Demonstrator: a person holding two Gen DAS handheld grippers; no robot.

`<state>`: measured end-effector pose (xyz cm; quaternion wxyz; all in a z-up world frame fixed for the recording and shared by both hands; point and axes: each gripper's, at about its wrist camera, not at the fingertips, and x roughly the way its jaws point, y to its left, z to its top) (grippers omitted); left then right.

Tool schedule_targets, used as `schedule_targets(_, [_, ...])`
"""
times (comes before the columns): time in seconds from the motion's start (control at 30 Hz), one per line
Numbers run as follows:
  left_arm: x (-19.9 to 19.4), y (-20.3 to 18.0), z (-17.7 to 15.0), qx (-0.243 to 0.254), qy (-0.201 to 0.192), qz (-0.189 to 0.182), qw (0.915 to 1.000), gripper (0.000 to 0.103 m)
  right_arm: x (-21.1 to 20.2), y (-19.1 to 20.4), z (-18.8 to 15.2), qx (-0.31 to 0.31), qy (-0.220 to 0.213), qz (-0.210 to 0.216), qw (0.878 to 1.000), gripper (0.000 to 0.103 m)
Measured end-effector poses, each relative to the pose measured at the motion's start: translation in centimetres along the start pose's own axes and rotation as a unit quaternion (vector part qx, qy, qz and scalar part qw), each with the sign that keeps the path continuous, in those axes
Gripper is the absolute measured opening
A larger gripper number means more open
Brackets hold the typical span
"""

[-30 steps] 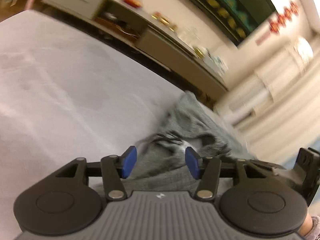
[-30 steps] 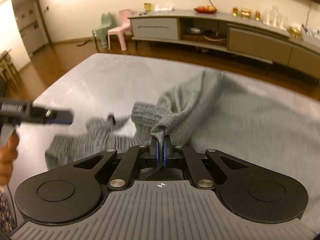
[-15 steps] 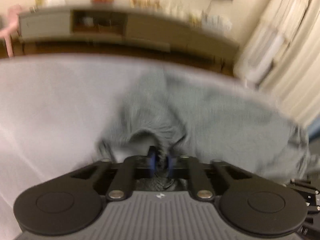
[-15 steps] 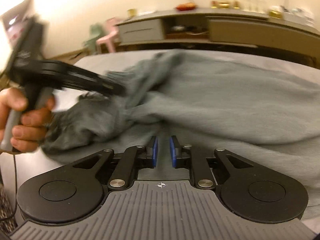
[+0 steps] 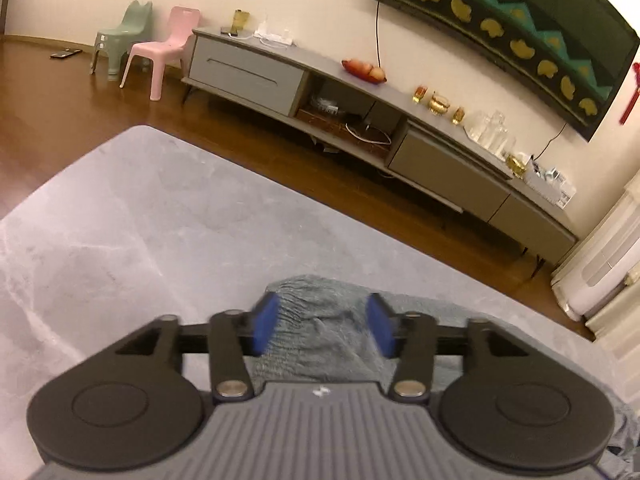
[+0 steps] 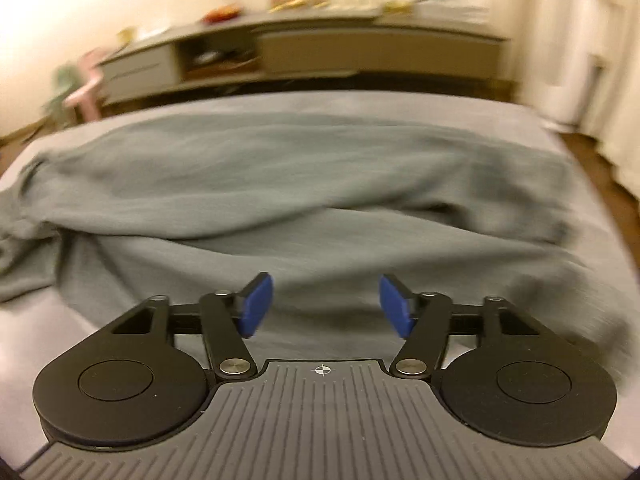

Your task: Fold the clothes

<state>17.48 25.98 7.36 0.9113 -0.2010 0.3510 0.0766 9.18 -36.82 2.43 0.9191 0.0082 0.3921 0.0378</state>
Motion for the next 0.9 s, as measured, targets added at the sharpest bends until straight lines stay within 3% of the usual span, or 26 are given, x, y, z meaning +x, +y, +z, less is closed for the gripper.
schedule_targets(0.1, [-3.0,0.4,-1.0,0.005,0.011,0.002,0.9999,0.064,-0.8,-4.0,-1.3,0.061,-0.008,-0.039,0.997,0.072])
schedule_targets(0.2, [-4.8,0.3,-2.8,-0.01,0.041,-0.029,0.9987,0.076,-1.6,-8.0,-2.6,0.121,-0.015,-0.079,0.989,0.082])
schedule_targets(0.3, [-4.9,0.7,-5.9,-0.004,0.081,-0.025,0.9964,0.077,-2.3,-11.8,-3.8,0.178,-0.022,-0.115,0.977,0.082])
schedule_targets(0.37, [-4.6,1.0,-7.7,0.001,0.104,-0.008,0.9946,0.077,-1.2,-11.5,-3.7,0.164,-0.008,-0.102,0.981,0.083])
schedule_targets(0.5, [-3.0,1.5,-10.3,0.028,0.137,0.029,0.9898,0.078,1.0,-10.1,-3.8,0.109,0.011,-0.121,0.987,0.085])
schedule_targets(0.67, [-1.6,0.8,-11.9,0.056,0.135,0.049,0.9881,0.078,1.7,-10.0,-3.5,0.101,0.003,-0.175,0.979,0.085])
schedule_targets(0.77, [0.4,0.0,-12.5,0.073,0.132,0.075,0.9857,0.077,2.4,-10.4,-3.4,0.097,0.01,-0.173,0.98,0.083])
schedule_targets(0.83, [1.4,-0.8,-12.9,0.095,0.118,0.1,0.9833,0.058,2.8,-10.7,-3.3,0.094,0.016,-0.172,0.981,0.05])
schedule_targets(0.87, [1.1,-1.0,-12.3,0.099,0.105,0.1,0.9845,0.041,3.0,-10.8,-3.3,0.093,0.018,-0.171,0.981,0.033])
schedule_targets(0.9, [0.3,-0.8,-11.3,0.091,0.09,0.09,0.9877,0.017,3.2,-10.9,-3.2,0.093,0.019,-0.17,0.981,0.004])
